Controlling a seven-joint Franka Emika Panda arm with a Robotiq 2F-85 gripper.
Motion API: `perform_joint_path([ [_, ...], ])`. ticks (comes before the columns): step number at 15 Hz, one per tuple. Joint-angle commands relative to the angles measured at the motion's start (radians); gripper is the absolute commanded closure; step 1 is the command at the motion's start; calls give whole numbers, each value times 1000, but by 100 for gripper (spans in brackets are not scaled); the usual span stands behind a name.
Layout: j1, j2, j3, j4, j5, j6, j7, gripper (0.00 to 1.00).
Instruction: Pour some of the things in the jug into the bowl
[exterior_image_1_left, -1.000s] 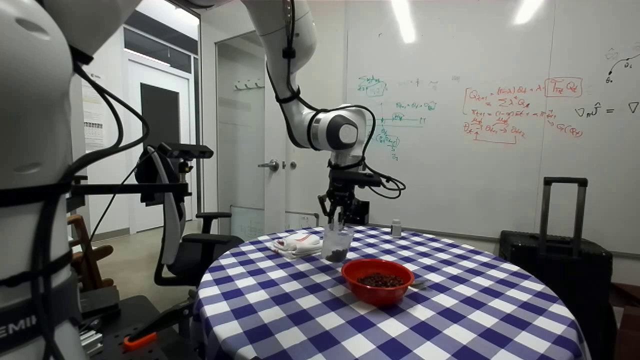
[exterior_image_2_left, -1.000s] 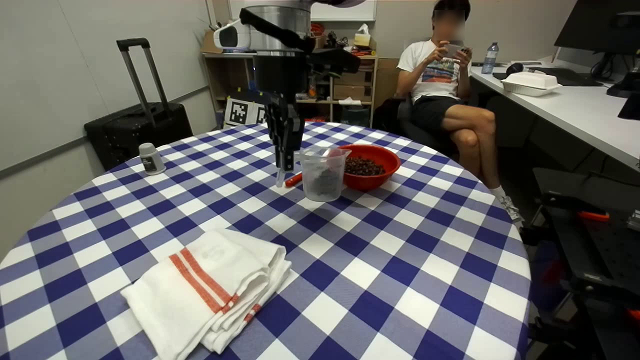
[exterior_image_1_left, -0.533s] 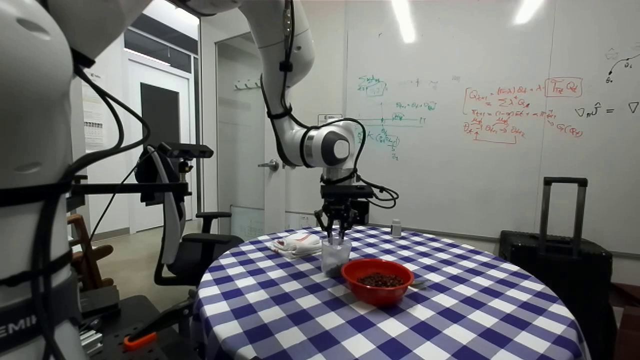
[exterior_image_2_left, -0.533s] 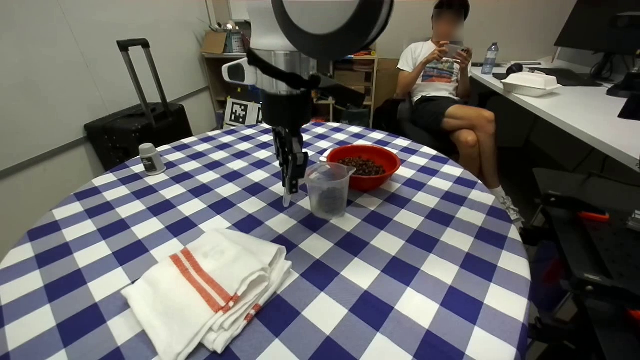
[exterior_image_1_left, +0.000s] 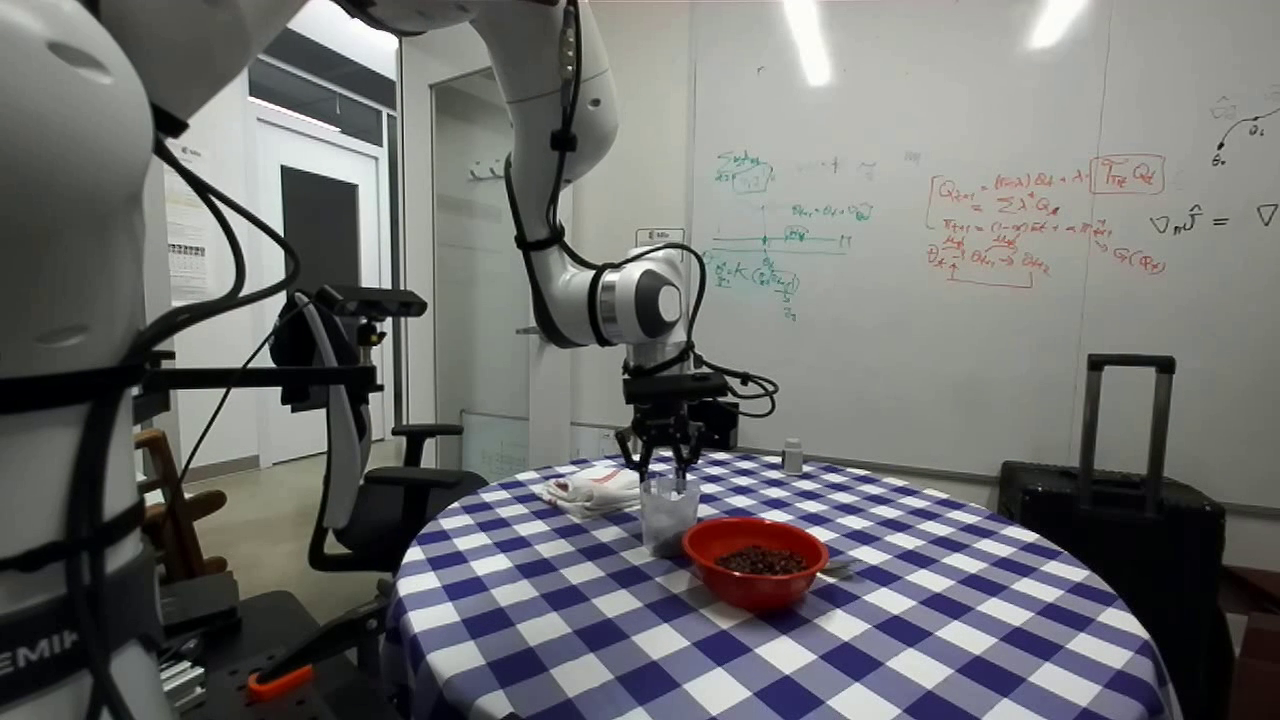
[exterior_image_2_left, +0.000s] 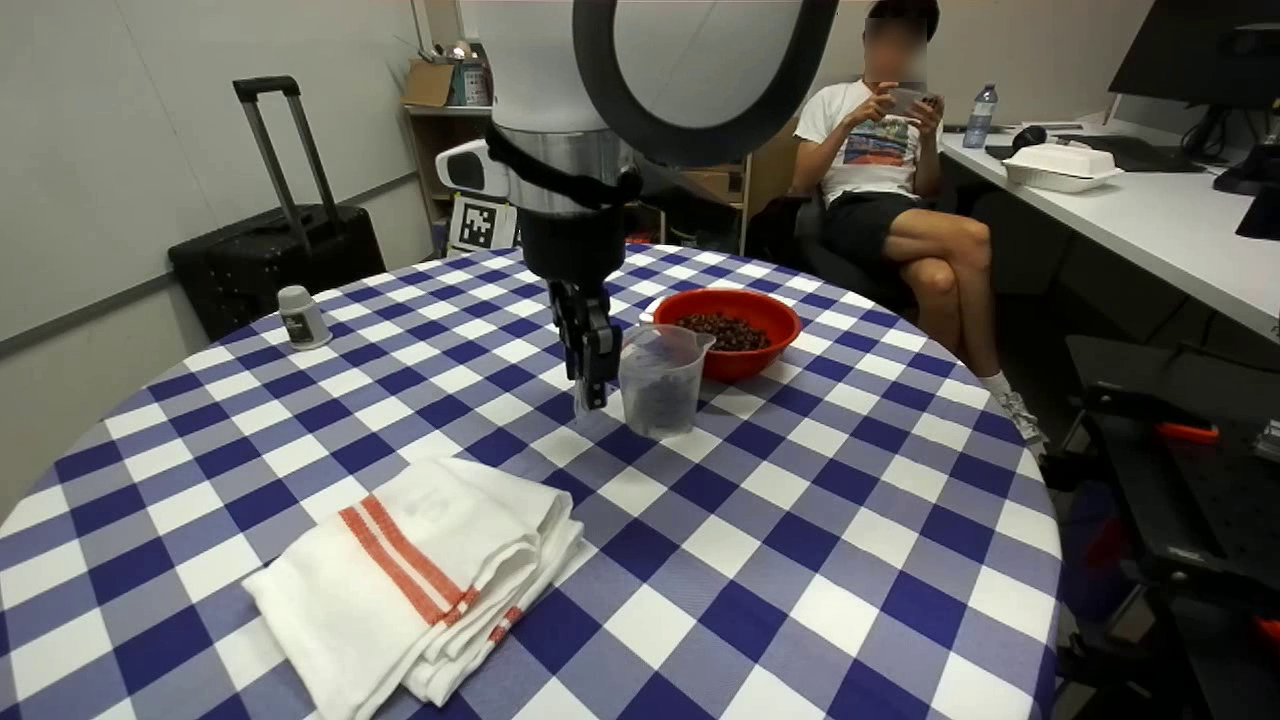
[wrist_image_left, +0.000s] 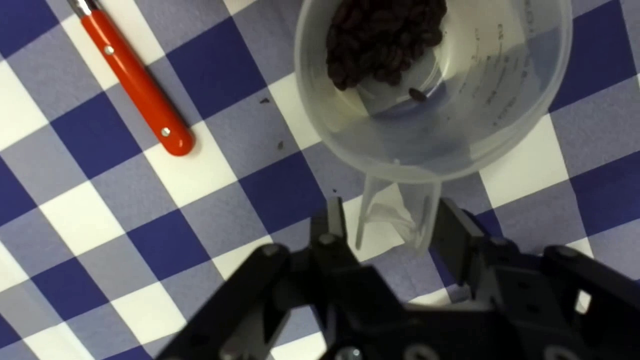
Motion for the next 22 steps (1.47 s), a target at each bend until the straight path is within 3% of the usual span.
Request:
perform_joint_path([
  [1, -42, -23, 41, -18, 1, -7, 23, 19],
  [4, -78, -65, 65, -21, 58, -57, 51, 0],
  [10, -93, -224, 1, -59, 71, -179, 229, 0],
  [15, -118, -425, -54, -220, 44, -196, 332, 0],
  [20, -136, -648, -109, -424, 9, -179, 528, 0],
  [21, -135, -531, -97, -312, 30, -198, 448, 0],
  [22, -140, -572, -102, -349, 28, -198, 473, 0],
])
